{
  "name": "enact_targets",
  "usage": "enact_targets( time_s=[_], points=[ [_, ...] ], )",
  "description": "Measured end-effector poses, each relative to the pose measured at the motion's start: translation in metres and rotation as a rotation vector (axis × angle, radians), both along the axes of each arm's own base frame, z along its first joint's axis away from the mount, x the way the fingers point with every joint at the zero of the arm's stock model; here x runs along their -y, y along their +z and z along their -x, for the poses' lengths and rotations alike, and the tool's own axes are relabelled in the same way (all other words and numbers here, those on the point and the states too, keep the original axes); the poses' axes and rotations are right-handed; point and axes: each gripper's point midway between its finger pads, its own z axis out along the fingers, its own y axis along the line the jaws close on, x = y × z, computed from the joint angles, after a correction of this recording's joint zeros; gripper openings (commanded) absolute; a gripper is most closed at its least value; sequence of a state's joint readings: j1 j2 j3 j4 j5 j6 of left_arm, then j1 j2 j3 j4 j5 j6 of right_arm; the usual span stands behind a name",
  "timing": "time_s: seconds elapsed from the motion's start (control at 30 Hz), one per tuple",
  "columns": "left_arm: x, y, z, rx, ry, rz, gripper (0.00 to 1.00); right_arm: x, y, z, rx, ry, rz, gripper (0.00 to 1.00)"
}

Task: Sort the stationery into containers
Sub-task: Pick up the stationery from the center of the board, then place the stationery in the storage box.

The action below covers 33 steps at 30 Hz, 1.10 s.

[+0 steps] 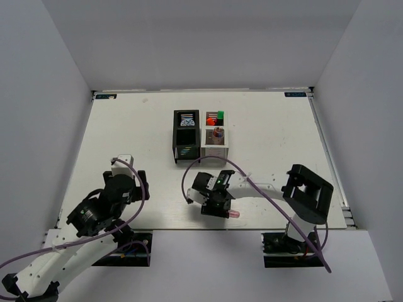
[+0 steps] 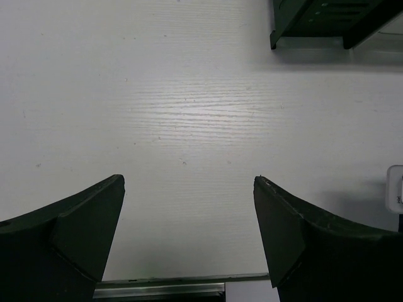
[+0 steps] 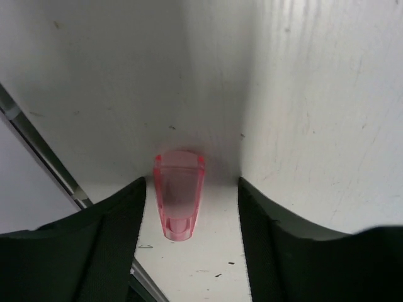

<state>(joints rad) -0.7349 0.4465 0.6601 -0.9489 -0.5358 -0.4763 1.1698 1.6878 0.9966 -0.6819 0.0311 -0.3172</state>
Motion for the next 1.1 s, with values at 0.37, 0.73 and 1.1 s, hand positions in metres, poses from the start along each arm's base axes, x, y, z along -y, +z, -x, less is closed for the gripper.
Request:
enact_targets(
  time_s=[0.37,0.73,1.1],
  points=[
    [-0.020,-0.005,0.016,0.008,0.034,0.002,0.95,-0.002,-0.001,0.007,0.084,0.068,0.103,0.00],
    [-0.030,-0.018,0.025,-0.015,0.054,-0.013,0.95,-0.058,0.061,-0.036,0.210,0.107,-0.074,0.00],
    [-0.031,-0.027,0.027,-0.038,0.067,-0.016,0.95,-0.156,0.268,-0.175,0.660,-0.196,-0.731,0.00]
  ],
)
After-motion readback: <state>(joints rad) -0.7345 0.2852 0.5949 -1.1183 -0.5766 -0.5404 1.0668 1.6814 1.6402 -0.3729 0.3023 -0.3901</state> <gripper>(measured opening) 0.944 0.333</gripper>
